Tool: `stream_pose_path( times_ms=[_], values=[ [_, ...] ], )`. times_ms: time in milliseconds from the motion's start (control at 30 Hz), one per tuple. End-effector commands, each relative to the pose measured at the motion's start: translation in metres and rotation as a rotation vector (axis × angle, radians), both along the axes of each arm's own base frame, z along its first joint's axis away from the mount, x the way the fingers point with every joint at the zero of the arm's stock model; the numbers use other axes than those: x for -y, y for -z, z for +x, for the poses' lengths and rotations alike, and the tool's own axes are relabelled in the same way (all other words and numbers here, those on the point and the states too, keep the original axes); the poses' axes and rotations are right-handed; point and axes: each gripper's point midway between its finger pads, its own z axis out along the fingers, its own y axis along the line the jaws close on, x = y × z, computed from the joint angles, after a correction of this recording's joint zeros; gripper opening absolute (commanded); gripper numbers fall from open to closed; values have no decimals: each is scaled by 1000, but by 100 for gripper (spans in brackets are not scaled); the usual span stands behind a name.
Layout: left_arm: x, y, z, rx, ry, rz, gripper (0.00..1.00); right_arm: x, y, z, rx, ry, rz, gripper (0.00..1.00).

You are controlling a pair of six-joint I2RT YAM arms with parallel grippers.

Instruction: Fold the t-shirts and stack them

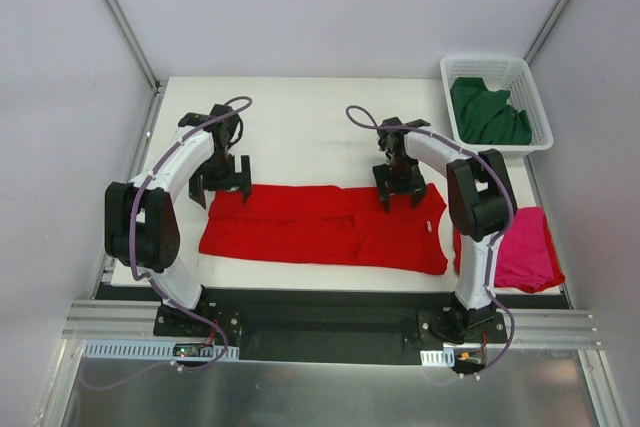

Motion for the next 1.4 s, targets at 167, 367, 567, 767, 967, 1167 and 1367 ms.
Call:
stream_pose_path(
  times_ms=[167, 367, 567, 767, 967, 1167, 1367],
  values=[
    [9, -11, -2, 23, 20, -31, 99, 7, -45, 17, 120, 13, -24, 77],
    [8, -11, -2, 23, 27, -23, 99, 19, -12, 3, 2, 29, -81, 79],
    [6, -13, -1, 32, 49, -17, 99, 35, -15, -7, -3, 66, -105, 86],
    [8, -16, 4, 42, 63, -32, 99, 47, -66, 12, 93, 150, -37, 96],
    [14, -22, 12, 64, 67, -55, 99, 56, -103, 19, 159, 190, -6, 96],
    [24, -26, 32, 86, 108, -94, 99, 36, -105, -16, 141, 174, 107, 96],
    [83, -36, 42, 86, 176, -256, 99, 3, -107, -60, 113, 64, 189, 96]
  ],
)
